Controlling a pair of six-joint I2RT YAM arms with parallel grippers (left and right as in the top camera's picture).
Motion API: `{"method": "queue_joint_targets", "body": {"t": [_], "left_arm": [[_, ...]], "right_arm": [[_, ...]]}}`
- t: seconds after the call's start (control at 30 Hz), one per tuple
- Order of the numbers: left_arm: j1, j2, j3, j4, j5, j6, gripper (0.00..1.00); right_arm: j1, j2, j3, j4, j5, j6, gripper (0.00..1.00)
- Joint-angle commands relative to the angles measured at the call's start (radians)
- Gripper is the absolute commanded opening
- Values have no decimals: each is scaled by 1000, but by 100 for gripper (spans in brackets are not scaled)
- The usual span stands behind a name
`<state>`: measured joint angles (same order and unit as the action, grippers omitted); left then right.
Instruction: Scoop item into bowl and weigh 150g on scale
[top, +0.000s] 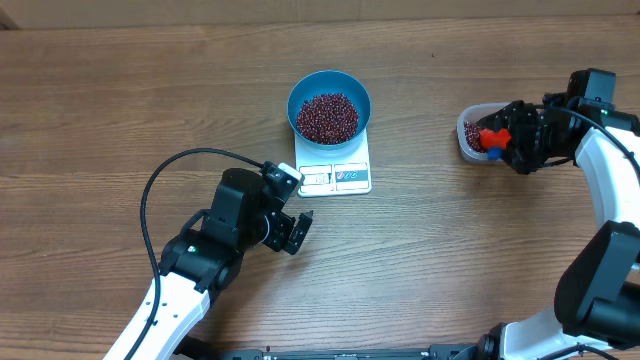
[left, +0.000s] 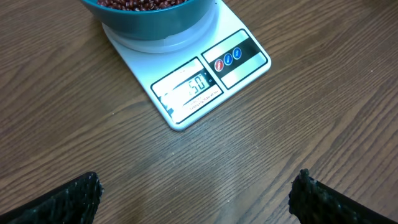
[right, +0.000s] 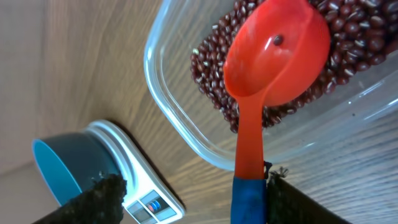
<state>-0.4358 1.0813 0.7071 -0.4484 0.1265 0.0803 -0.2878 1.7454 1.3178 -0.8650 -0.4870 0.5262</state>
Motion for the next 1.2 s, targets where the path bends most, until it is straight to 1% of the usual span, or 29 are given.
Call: {"method": "queue_joint_targets", "body": {"t": [0.0, 0.03, 0.13, 0.3, 0.43, 0.57, 0.8, 0.87, 0.9, 0.93, 1.07, 1.17], "left_arm": [[3, 5, -3, 1, -6, -9, 99], [3, 5, -3, 0, -6, -9, 99], [3, 5, -3, 1, -6, -9, 100], [3, 5, -3, 1, -6, -9, 100], [3, 5, -3, 1, -6, -9, 100], [3, 5, -3, 1, -6, -9, 100], [3, 5, -3, 1, -6, -9, 99], [3, 5, -3, 0, -6, -9, 100], [3, 5, -3, 1, -6, -9, 99], [3, 5, -3, 1, -6, -9, 100], [3, 5, -3, 0, -6, -9, 100], [3, 5, -3, 1, -6, -9, 100]], "right_arm": [[-3, -16, -2, -14, -4, -9, 77], [-3, -16, -2, -22, -3, -11, 79], [-3, -16, -2, -43, -1, -20, 83], [-3, -26, 5, -93, 0, -74, 84], [-2, -69, 26, -149, 11, -137, 84], [-2, -157, 63, -225, 23, -206, 85], [2, -372, 158, -411, 22, -354, 90], [2, -433, 181, -464, 23, -365, 91], [2, -469, 190, -493, 21, -364, 97], [2, -500, 193, -510, 22, -364, 100], [2, -612, 193, -562, 22, -364, 100], [2, -664, 193, -563, 22, -364, 100]]}}
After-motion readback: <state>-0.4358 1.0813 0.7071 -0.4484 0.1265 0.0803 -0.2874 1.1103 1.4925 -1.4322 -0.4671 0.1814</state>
